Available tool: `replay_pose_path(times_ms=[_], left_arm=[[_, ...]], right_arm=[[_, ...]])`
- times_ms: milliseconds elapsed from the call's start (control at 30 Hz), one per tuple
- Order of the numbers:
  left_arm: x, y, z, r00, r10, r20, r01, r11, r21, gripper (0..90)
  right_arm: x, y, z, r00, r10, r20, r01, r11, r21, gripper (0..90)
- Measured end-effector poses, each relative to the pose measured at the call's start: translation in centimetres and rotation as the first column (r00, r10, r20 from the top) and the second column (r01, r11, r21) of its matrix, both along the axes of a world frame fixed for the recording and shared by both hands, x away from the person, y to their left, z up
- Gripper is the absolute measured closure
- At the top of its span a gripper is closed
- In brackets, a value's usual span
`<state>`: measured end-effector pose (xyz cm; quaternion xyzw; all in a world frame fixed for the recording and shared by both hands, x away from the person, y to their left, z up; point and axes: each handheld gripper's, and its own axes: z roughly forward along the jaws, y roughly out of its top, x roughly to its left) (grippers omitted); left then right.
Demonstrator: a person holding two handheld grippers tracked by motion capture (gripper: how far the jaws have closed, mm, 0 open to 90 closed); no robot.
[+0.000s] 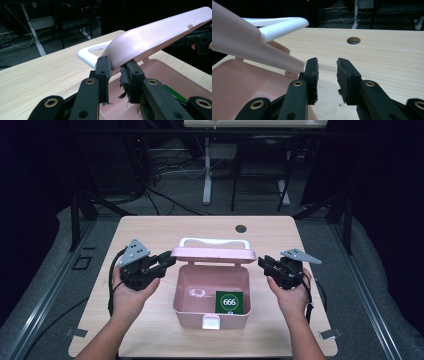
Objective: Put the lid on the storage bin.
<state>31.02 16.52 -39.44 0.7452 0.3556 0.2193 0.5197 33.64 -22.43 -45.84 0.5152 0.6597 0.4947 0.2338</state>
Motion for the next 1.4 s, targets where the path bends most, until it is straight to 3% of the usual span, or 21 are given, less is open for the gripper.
replay_pose_path(times_ms=[1400], left_arm=[[-2.9,0.7,-2.3,0.9990,-0.027,-0.035,0.027,0.9996,-0.004,75.7]], right_arm=[[-0.1,-0.5,0.3,1.0000,-0.009,0.001,0.009,1.000,0.007,68.0]])
